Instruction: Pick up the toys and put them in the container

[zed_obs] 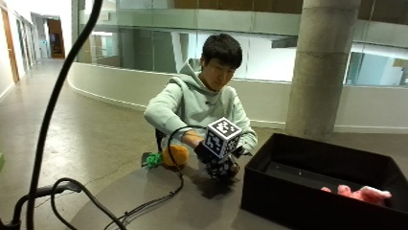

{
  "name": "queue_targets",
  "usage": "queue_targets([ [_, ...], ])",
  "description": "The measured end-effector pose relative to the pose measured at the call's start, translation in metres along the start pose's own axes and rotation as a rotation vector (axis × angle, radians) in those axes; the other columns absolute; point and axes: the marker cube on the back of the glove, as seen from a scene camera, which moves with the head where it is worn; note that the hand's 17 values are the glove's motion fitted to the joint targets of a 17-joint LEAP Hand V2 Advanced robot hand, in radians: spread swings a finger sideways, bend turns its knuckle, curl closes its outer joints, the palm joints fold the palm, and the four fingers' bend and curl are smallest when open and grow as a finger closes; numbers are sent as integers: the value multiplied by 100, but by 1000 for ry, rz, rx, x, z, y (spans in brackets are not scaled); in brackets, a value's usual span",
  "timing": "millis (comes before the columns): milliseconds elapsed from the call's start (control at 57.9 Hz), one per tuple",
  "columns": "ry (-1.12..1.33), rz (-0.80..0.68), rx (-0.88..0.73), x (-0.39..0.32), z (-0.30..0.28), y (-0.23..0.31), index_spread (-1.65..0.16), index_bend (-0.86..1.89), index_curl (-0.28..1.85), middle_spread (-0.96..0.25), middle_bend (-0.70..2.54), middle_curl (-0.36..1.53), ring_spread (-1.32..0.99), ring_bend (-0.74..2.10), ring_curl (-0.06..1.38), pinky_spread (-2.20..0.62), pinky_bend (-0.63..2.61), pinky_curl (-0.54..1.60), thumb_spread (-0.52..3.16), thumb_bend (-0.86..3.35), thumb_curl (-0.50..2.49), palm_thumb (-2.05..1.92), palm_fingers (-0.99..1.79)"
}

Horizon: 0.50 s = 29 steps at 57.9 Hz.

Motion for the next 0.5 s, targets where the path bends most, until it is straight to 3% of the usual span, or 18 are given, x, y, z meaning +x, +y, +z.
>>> queue_targets([
  [190, -34, -30, -94, -37, -58, 35, -26, 53, 2, -19, 97, 73, -33, 135, 63, -41, 98, 59, 81, 26, 83, 65, 110],
  [380, 60, -116, 169, -40, -183, -1, -27, 65, 2, -19, 100, 75, -33, 138, 64, -43, 99, 63, 60, 27, 97, 63, 108],
  [501, 18, -75, 405, -93, -224, -10, -27, 69, 1, -18, 101, 76, -33, 139, 64, -43, 99, 66, 48, 28, 104, 61, 106],
])
